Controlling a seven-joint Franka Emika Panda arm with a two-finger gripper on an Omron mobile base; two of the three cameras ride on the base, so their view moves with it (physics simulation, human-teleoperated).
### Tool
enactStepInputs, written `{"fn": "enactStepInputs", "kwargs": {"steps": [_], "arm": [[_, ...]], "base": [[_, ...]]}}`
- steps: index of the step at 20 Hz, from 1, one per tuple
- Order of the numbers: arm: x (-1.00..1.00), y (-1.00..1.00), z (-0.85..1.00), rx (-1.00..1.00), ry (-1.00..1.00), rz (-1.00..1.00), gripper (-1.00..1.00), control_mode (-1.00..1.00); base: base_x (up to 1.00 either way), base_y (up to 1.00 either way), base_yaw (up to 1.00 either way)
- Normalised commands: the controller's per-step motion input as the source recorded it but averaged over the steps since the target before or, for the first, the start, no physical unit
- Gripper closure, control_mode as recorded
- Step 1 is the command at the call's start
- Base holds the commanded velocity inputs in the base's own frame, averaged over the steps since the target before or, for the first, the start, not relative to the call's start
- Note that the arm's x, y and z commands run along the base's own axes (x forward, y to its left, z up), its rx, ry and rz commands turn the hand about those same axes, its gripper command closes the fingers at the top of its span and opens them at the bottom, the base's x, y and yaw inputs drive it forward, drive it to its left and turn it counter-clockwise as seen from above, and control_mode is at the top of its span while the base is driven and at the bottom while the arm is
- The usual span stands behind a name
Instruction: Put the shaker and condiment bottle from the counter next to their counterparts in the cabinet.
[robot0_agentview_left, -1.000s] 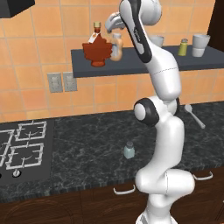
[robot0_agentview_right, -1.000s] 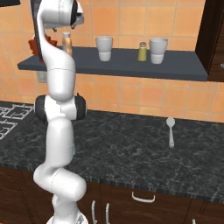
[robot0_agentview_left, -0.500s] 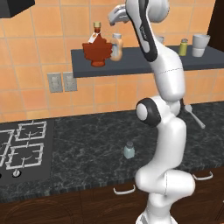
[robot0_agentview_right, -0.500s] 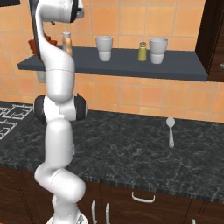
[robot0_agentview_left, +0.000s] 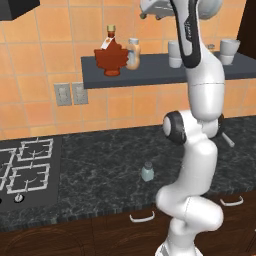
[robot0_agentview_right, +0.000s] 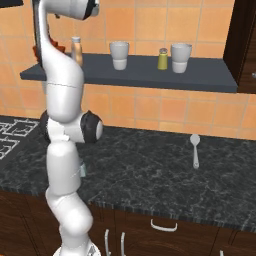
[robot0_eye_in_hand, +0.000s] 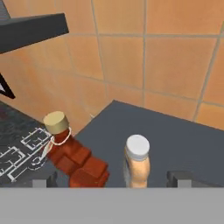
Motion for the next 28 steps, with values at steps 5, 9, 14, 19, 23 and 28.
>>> {"fn": "enactStepInputs", "kwargs": {"steps": [5,9,14,19,23,28], "arm": [[-0.95,-0.35,-0.08,0.16,0.0,0.0,-1.0,-1.0],[-1.0,-0.26,-0.61,0.09,-0.03,0.0,-1.0,-1.0],[-1.0,-0.24,-0.91,0.07,-0.05,0.0,-1.0,-1.0],[-1.0,-0.24,-0.97,0.07,-0.05,0.0,-1.0,-1.0],[-1.0,-0.23,-0.95,0.08,-0.03,0.0,-1.0,-1.0],[-1.0,-0.05,-0.99,0.07,0.0,-0.03,-1.0,-1.0]], "base": [[0.0,0.0,0.0],[0.0,0.0,0.0],[0.0,0.0,0.0],[0.0,0.0,0.0],[0.0,0.0,0.0],[0.0,0.0,0.0]]}}
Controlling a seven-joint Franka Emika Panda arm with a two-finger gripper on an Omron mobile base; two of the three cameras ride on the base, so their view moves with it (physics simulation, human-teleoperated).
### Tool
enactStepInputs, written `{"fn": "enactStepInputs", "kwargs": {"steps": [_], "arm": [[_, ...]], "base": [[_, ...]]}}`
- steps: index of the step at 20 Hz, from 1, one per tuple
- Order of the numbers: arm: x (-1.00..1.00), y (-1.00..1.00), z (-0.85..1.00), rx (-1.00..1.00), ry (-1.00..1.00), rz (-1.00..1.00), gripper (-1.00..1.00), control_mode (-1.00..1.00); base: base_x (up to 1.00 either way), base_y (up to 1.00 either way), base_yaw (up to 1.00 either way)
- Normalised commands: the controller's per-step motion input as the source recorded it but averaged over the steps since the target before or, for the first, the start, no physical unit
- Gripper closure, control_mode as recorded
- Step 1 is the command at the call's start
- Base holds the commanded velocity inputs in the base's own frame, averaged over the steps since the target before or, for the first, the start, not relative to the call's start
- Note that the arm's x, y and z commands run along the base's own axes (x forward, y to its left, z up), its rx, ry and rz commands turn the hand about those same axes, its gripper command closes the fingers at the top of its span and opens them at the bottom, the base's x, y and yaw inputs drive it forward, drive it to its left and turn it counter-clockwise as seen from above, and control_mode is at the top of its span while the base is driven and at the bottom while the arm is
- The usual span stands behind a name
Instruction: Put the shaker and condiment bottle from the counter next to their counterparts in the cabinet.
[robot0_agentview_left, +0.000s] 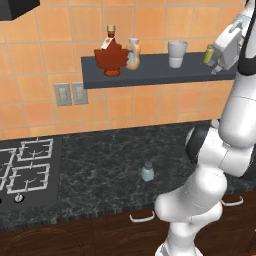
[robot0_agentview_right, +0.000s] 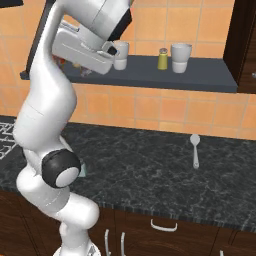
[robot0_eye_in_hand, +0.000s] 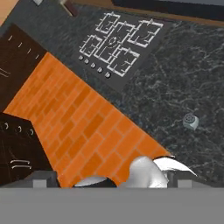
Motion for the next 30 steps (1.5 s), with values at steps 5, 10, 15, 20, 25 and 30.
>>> {"fn": "enactStepInputs", "kwargs": {"steps": [5,10,15,20,25,30], "arm": [[-1.0,-0.11,-1.0,0.07,-0.19,-0.08,-1.0,-1.0],[-0.74,-0.21,-0.67,0.07,-0.15,-0.01,-1.0,-1.0],[0.01,-0.07,-0.62,0.03,-0.27,0.02,-1.0,-1.0],[-0.01,0.0,-0.7,0.04,-0.13,0.1,-1.0,-1.0],[-0.06,0.03,-0.44,0.05,0.0,0.11,-1.0,-1.0],[0.0,0.03,-0.31,0.03,0.0,0.17,-1.0,-1.0]], "base": [[0.0,0.0,0.0],[0.0,0.0,0.0],[0.0,0.0,0.0],[0.0,0.0,0.0],[0.0,0.0,0.0],[0.0,0.0,0.0]]}}
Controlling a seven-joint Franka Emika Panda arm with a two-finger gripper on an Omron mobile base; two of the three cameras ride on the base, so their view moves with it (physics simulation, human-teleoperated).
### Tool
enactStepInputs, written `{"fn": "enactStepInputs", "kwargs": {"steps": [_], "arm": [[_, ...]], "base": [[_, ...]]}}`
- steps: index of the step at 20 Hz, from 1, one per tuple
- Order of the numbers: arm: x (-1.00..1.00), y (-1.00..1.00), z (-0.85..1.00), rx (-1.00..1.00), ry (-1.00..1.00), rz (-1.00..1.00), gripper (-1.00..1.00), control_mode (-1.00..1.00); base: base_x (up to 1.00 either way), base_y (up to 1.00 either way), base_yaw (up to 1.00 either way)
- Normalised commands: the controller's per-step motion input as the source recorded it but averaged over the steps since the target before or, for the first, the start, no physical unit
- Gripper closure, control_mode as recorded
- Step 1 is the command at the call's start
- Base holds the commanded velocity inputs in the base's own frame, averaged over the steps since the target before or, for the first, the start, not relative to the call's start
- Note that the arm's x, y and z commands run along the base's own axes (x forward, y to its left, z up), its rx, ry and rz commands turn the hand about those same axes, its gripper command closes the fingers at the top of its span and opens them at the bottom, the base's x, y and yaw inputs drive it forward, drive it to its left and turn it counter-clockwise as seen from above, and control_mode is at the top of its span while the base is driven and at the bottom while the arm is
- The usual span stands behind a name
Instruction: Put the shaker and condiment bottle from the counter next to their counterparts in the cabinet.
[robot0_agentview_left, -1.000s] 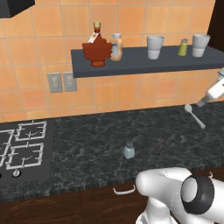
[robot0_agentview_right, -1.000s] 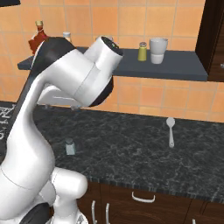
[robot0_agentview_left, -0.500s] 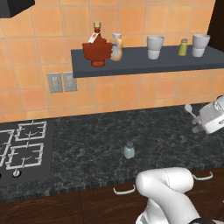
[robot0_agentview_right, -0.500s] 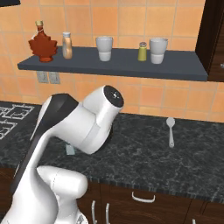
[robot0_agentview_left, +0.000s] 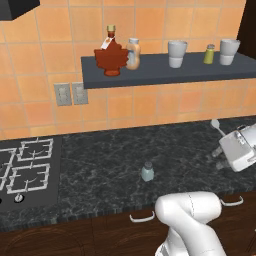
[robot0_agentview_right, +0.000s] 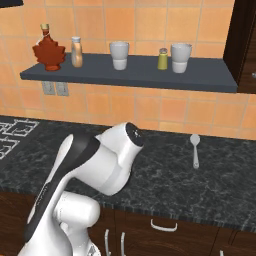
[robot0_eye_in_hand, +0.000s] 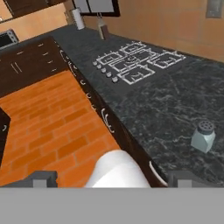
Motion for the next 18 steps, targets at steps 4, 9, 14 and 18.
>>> {"fn": "enactStepInputs", "kwargs": {"steps": [4,9,14,18], "arm": [[0.03,0.0,-0.28,0.01,0.0,0.21,-1.0,-1.0],[0.49,0.0,-0.25,0.0,-0.02,0.05,-1.0,-1.0],[0.49,0.03,-0.3,0.0,0.0,0.03,-1.0,-1.0],[0.23,0.01,-0.48,0.05,0.0,0.18,-1.0,-1.0]], "base": [[0.0,0.0,0.0],[0.0,0.0,0.0],[0.0,0.0,0.0],[0.0,0.0,0.0]]}}
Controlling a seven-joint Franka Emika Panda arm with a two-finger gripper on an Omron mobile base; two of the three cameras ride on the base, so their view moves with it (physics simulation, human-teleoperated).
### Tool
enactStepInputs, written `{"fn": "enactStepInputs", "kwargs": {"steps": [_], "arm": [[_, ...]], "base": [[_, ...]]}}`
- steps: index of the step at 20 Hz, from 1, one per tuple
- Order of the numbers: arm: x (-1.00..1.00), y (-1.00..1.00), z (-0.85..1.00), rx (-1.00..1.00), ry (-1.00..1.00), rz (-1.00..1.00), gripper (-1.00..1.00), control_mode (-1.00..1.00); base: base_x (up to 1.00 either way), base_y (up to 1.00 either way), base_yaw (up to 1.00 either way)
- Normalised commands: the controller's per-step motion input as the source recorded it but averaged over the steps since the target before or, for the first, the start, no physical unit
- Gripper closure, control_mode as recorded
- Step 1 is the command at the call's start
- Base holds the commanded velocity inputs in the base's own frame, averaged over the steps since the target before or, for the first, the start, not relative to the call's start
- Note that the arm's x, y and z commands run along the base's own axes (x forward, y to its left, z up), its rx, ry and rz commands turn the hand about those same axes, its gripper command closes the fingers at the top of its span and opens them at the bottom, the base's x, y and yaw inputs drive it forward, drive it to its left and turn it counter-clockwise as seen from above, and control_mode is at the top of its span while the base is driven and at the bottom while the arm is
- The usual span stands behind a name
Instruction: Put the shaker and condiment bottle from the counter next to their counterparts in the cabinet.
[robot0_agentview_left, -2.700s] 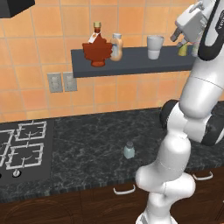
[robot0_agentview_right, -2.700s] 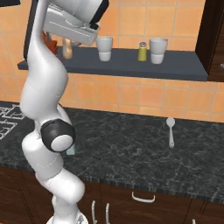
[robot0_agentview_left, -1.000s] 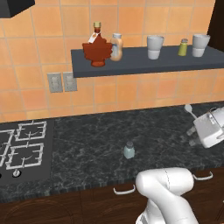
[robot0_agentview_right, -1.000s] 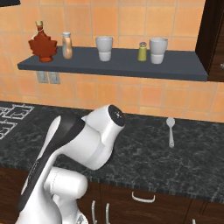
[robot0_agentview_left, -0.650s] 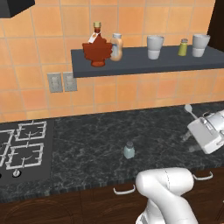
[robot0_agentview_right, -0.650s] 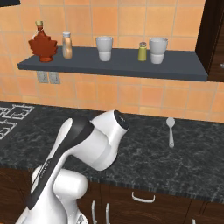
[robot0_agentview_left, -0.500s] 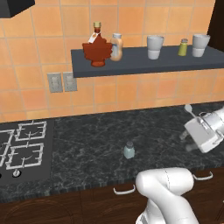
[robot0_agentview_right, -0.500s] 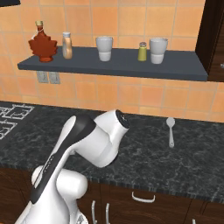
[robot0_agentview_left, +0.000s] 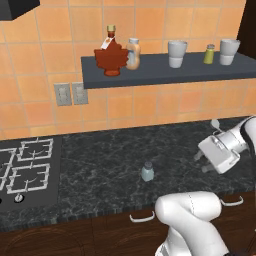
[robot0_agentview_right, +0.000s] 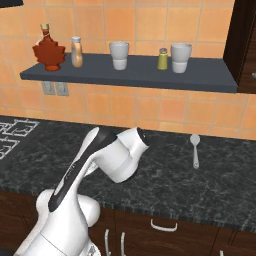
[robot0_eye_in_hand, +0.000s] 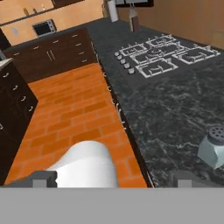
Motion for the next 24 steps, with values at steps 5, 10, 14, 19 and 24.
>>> {"fn": "enactStepInputs", "kwargs": {"steps": [5,10,14,19,24], "arm": [[0.15,0.0,-0.45,0.06,-0.03,0.18,-1.0,-1.0],[0.36,0.0,-0.34,0.05,-0.01,0.15,-1.0,-1.0],[0.48,0.0,-0.35,0.07,0.0,0.15,-1.0,-1.0],[0.68,0.02,-0.32,0.09,0.0,0.06,-1.0,-1.0],[0.41,0.02,-0.29,0.07,-0.01,0.03,-1.0,-1.0]], "base": [[0.0,0.0,0.0],[0.0,0.0,0.0],[0.0,0.0,0.0],[0.0,0.0,0.0],[0.0,0.0,0.0]]}}
